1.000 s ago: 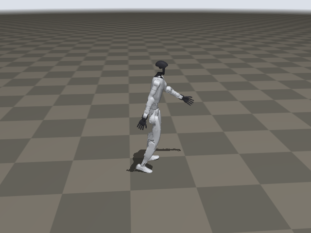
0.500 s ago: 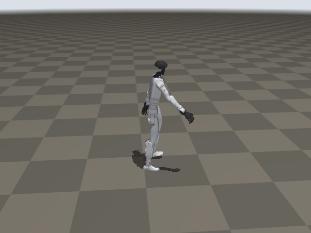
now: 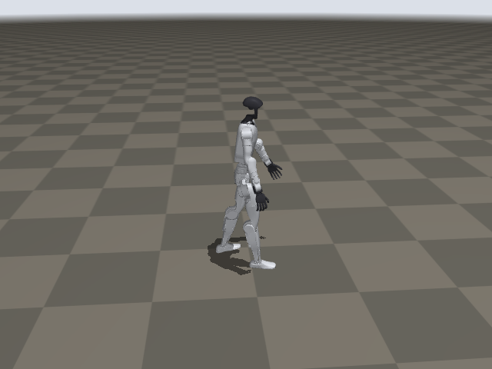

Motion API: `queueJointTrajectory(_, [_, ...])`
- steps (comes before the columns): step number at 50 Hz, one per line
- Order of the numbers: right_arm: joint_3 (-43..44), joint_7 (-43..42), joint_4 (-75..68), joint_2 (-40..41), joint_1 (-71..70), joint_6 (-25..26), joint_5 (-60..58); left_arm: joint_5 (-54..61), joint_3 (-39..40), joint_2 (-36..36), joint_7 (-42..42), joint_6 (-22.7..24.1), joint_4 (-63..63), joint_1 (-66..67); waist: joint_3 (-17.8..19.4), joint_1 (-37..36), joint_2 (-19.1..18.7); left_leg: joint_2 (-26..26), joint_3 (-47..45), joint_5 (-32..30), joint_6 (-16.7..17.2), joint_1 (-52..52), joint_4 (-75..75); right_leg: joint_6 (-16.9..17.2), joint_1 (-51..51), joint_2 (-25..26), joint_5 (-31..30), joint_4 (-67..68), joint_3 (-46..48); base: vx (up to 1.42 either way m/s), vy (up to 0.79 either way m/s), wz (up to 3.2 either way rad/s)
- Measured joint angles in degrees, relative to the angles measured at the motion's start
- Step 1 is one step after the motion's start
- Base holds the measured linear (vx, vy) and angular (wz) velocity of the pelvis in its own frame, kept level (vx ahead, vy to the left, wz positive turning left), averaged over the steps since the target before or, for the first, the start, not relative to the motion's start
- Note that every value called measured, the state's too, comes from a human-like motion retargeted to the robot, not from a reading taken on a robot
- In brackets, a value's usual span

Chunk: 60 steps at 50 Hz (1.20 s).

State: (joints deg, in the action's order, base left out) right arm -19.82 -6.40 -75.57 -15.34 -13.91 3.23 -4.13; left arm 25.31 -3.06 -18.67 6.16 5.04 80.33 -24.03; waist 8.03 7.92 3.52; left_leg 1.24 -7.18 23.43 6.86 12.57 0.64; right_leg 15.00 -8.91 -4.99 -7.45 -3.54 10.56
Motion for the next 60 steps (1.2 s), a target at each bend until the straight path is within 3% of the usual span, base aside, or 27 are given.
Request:
queueJointTrajectory(3, [0.0,2.2,-3.6,1.9,4.6,0.8,-1.4,0.0,-2.2,-4.6,-1.0,1.0,-0.6,-9.2,3.5,2.0,0.5,-1.2,-1.3,-1.0,2.3,1.0,-2.2,0.0,-0.2,1.8,-1.4,-0.2,-4.3,-0.49,-0.02,-0.16])
queueJointTrajectory(6, [-0.3,4.7,-6.3,3.0,10.4,1.2,-1.8,0.3,-4.6,-8.7,-1.8,1.7,-2.4,-15.6,5.0,3.7,1.1,-0.1,-1.6,-2.7,2.0,0.5,-3.4,0.0,0.2,0.3,0.7,1.8,-7.6,-0.46,0.25,-0.17])
queueJointTrajectory(8, [-0.9,6.8,-7.2,3.1,14.4,1.1,-1.1,1.3,-6.0,-10.9,-2.5,1.8,-4.6,-18.0,4.5,4.0,0.6,0.7,-2.3,-4.3,0.7,-1.3,-3.6,-2.1,-0.4,-1.3,2.8,5.7,-6.5,-0.46,0.33,-0.44])
queueJointTrajectory(12, [-1.3,12.9,-8.1,3.0,21.7,0.9,0.0,3.7,-8.4,-13.7,-4.5,1.2,-10.5,-19.3,1.5,1.1,-2.9,-3.3,-5.9,-7.1,-0.4,-5.6,-3.7,-9.1,-5.0,1.0,9.8,25.0,-3.9,-0.39,0.05,-0.88])
queueJointTrajectory(15, [-0.2,16.3,-8.6,3.0,25.1,1.2,-1.0,5.4,-9.5,-14.0,-4.8,1.3,-15.3,-18.1,-0.4,-1.4,-4.7,-5.4,-7.5,-8.3,-1.4,-7.7,-3.5,-9.8,-5.9,3.0,14.9,39.0,-6.6,-0.30,-0.03,-0.63])
queueJointTrajectory(19, [1.7,16.4,-9.0,2.8,24.7,1.4,-2.9,7.4,-10.2,-12.4,-5.0,2.1,-21.3,-13.4,-2.2,-4.8,-6.1,-6.4,-9.1,-9.3,-2.5,-10.1,-2.9,-9.2,-1.3,3.3,17.5,45.2,-8.7,-0.30,-0.08,-0.45])
queueJointTrajectory(24, [3.7,9.6,-8.1,2.5,18.1,1.3,-3.6,7.5,-11.7,-8.7,-5.6,3.3,-25.3,-3.5,-4.0,-10.4,-6.6,-6.3,-12.0,-11.5,-2.3,-13.6,-2.8,-8.1,8.6,1.5,15.2,34.2,-10.2,-0.36,-0.16,-0.48])
queueJointTrajectory(28, [4.6,3.1,-6.5,2.3,8.3,1.2,-3.4,4.7,-12.7,-5.5,-6.6,3.2,-23.6,5.2,-4.0,-16.1,-5.3,-5.3,-15.5,-14.8,-0.6,-16.7,-3.6,-6.9,14.6,-0.4,20.1,17.6,-12.0,-0.45,-0.23,-0.54])
queueJointTrajectory(35, [3.0,-2.1,0.3,-1.9,-9.2,-1.5,-5.1,-10.7,-7.6,1.3,-4.5,2.7,-8.0,19.8,-1.5,-27.2,-3.9,-5.6,-17.3,-20.0,1.4,-19.8,-4.9,-6.2,15.7,-0.9,20.4,4.9,-14.1,-0.47,-0.25,-0.48])
queueJointTrajectory(40, [0.2,-3.4,7.8,-8.7,-18.3,-2.9,-5.5,-10.7,0.2,3.5,1.7,1.3,2.8,29.4,0.6,-31.0,-2.0,-3.7,-16.2,-18.5,-1.5,-20.3,-3.3,-3.7,13.9,-2.0,17.0,2.2,-13.9,-0.42,-0.20,0.14])
queueJointTrajectory(45, [0.1,-4.5,14.3,-14.0,-23.4,-2.4,-0.1,-5.4,1.2,3.5,0.9,-1.3,5.3,38.5,1.6,-30.5,2.2,0.2,-21.1,-14.3,-7.7,-19.5,3.9,-0.9,10.3,-5.7,14.2,1.3,-11.7,-0.39,-0.14,0.54])
queueJointTrajectory(51, [4.2,-2.7,20.5,-15.0,-19.9,-2.2,9.4,-7.5,-5.0,2.7,-9.2,-4.9,1.1,44.9,0.3,-27.2,7.1,3.3,-17.9,-5.5,-13.4,-20.0,24.7,0.0,6.6,-9.5,11.7,0.7,-9.2,-0.34,-0.11,0.59])
queueJointTrajectory(55, [6.9,-2.4,21.5,-12.8,-12.0,-2.6,11.9,-12.2,-7.5,1.6,-11.5,-4.9,-1.6,43.0,-1.7,-24.0,7.6,3.0,-14.2,-1.4,-14.3,-18.1,36.5,0.0,5.2,-9.5,10.3,0.8,-6.5,-0.32,-0.02,0.67])
queueJointTrajectory(60, [6.8,-3.2,15.9,-7.8,-1.0,-1.4,8.3,-12.1,-7.5,1.0,-3.3,-2.4,-2.9,31.4,-3.1,-20.6,6.4,2.1,-8.3,-3.7,-11.1,-10.5,33.3,0.0,3.6,-7.6,8.0,0.7,-2.6,-0.37,0.03,0.64])
